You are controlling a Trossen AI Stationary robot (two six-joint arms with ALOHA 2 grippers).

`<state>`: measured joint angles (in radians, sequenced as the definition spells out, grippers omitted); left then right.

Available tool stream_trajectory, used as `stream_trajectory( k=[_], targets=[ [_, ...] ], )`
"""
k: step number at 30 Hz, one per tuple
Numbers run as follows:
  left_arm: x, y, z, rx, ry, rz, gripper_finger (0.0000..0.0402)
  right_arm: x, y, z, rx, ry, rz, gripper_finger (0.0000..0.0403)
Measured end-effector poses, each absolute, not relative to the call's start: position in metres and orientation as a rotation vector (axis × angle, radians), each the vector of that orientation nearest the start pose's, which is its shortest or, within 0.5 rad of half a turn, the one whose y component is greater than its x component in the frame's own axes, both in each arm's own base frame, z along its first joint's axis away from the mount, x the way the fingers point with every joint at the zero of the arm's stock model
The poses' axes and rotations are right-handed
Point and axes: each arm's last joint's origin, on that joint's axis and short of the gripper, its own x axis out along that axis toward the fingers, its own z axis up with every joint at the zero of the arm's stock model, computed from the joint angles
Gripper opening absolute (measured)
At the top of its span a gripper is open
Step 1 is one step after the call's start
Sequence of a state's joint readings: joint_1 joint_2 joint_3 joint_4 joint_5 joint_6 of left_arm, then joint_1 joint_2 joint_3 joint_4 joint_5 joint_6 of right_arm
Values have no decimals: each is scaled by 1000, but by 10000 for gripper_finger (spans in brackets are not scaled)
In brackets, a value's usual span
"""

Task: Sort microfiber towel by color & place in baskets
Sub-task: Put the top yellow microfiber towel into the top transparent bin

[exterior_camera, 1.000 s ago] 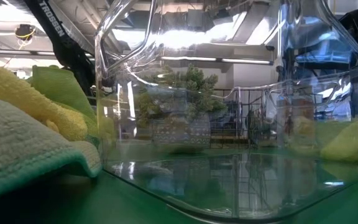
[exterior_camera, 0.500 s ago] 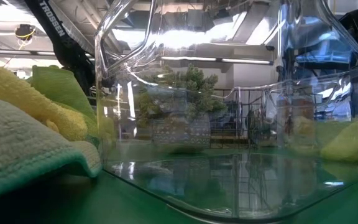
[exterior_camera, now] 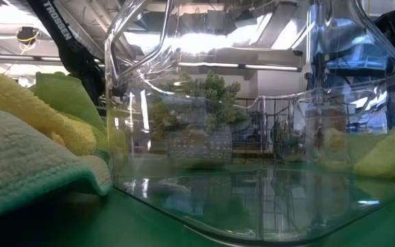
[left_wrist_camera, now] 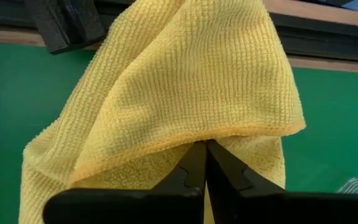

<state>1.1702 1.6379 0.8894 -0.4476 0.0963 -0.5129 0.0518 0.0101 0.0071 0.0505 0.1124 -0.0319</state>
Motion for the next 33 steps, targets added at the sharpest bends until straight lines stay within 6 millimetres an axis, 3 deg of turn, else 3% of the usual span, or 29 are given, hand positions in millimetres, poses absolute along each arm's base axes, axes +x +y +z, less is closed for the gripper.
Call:
stream_trajectory(
  k=[18,24,33],
  targets=[
    [130,282,168,-1152,525,967,0,98,2,170,-28,-46,-61,186],
    [130,282,197,-1047,388,933,0,98,2,170,-28,-46,-62,186],
    [122,259,266,-858,150,841,0,98,2,170,-28,-46,-62,186]
  ],
)
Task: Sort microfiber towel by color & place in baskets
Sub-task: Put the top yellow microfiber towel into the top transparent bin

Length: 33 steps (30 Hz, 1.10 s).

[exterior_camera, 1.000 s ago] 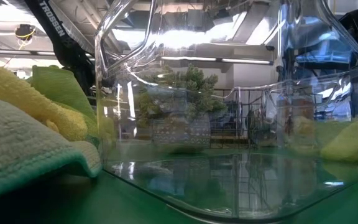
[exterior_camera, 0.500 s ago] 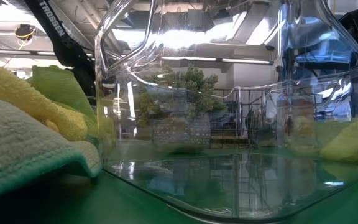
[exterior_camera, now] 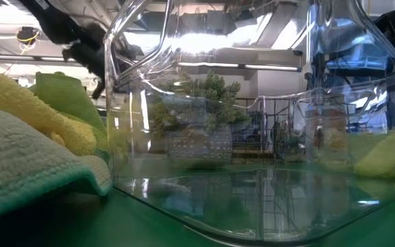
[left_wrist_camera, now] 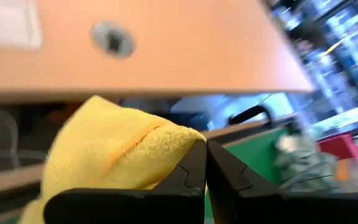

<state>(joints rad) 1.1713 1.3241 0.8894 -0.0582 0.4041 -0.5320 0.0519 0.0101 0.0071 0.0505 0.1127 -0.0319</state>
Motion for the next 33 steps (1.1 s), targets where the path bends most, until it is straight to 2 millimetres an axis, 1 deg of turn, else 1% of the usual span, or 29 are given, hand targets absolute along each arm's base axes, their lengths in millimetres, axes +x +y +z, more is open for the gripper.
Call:
stream_trajectory(
  k=[3,9,12,16,21,25,29,31,33],
  targets=[
    [118,246,289,-821,70,814,0,98,2,170,-28,-46,-62,186],
    [114,216,330,-680,-77,737,0,98,1,170,-28,-46,-85,186],
    [113,202,346,-648,-139,666,0,98,1,170,-28,-46,-89,186],
    [110,182,360,-646,-179,571,0,98,1,170,-28,-46,-89,186],
    [113,162,370,-643,-193,477,0,98,1,170,-28,-46,-90,186],
    [117,151,372,-660,-182,419,0,98,1,170,-27,-46,-90,186],
    [123,144,365,-717,-112,405,0,98,1,170,-27,-46,-90,186],
    [125,142,359,-742,-61,446,0,98,1,170,-27,-46,-90,186],
    [126,141,351,-731,1,517,0,98,1,170,-27,-46,-90,186]
  ],
)
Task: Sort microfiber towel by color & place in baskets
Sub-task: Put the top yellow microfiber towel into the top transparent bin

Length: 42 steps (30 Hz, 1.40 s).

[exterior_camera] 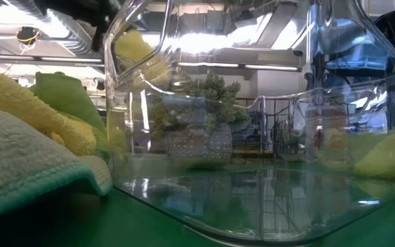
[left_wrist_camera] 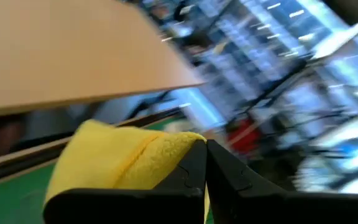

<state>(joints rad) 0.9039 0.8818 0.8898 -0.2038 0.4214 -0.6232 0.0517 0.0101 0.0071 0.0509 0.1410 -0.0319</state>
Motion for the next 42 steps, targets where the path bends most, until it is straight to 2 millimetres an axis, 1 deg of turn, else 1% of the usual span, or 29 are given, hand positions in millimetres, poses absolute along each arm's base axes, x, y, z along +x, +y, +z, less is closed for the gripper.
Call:
stream_trajectory(
  k=[4,7,13,17,20,29,39,42],
  targets=[
    [125,138,334,-733,150,670,0,98,1,170,-27,-46,-90,186],
    [124,133,323,-748,270,727,0,98,1,170,-27,-46,-90,186],
    [126,119,306,-788,492,720,0,98,1,170,-27,-46,-90,186],
    [128,108,299,-806,600,691,0,98,1,170,-27,-46,-91,186],
    [129,103,296,-773,648,704,0,98,1,170,-27,-46,-91,186],
    [134,102,299,-673,619,800,0,98,1,170,-27,-46,-90,186],
    [139,95,299,-642,643,729,1,98,1,170,-27,-46,-89,186],
    [140,94,299,-618,654,710,17,98,1,170,-27,-46,-88,186]
  ],
)
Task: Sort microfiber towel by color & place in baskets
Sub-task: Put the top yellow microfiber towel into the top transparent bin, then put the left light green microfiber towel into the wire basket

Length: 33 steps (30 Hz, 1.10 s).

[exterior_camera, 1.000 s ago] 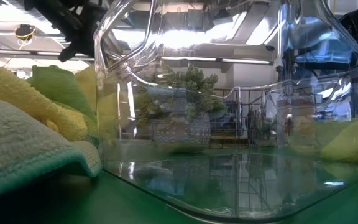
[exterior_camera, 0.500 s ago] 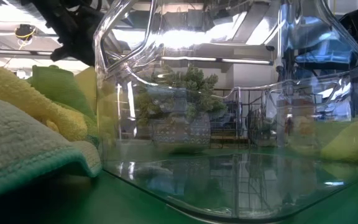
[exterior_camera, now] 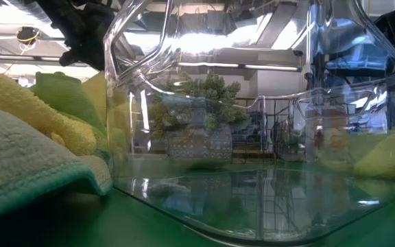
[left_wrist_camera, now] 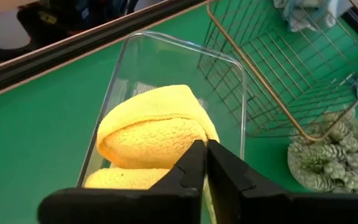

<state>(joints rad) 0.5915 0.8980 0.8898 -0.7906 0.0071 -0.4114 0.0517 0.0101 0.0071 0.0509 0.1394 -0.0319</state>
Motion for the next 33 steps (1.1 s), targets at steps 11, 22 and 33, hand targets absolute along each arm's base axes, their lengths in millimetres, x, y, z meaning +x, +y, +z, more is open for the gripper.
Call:
stream_trajectory(
  k=[11,22,33],
  targets=[
    [157,97,286,-606,746,680,135,98,1,170,-27,-46,-88,186],
    [184,65,290,-549,737,223,149,98,1,170,-27,-46,-88,186],
    [194,7,289,-550,815,94,148,98,1,170,-27,-46,-89,186]
  ],
)
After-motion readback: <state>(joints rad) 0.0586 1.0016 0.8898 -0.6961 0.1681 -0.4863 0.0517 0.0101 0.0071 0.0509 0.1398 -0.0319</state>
